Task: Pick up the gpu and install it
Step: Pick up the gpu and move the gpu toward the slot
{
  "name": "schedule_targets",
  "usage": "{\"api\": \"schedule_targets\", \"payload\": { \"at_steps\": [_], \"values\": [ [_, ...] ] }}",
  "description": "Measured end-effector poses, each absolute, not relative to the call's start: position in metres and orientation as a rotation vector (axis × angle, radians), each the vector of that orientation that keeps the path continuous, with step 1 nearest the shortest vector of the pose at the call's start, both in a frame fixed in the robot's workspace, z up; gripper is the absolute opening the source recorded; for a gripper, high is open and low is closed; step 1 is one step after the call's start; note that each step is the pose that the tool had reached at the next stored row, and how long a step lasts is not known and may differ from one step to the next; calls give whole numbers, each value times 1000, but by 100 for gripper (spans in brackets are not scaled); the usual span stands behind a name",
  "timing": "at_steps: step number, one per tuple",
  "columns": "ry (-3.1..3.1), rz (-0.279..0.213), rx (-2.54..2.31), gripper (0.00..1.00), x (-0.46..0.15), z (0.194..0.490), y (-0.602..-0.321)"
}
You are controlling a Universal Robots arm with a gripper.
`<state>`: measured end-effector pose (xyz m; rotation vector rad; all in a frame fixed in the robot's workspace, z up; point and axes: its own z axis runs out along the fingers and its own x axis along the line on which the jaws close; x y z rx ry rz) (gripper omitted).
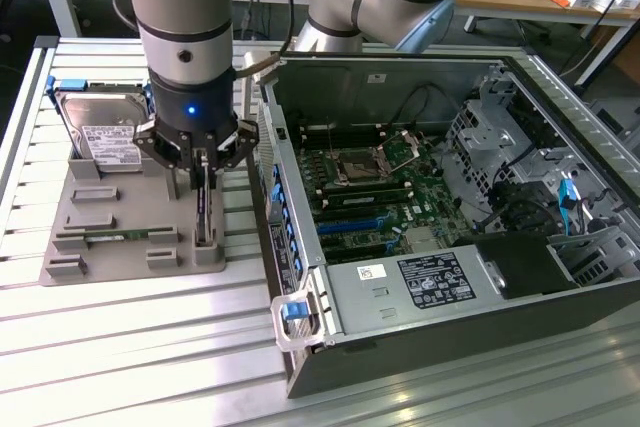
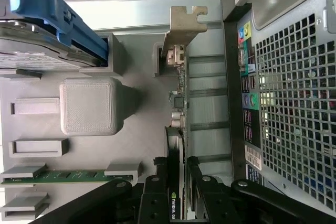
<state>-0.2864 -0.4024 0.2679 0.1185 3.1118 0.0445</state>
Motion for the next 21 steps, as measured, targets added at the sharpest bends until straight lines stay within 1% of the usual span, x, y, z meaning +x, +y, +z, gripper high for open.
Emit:
{"api": "schedule_targets", "payload": {
  "at_steps": [21],
  "values": [
    [3112,45,118,26,-286,294,-402]
  ]
}}
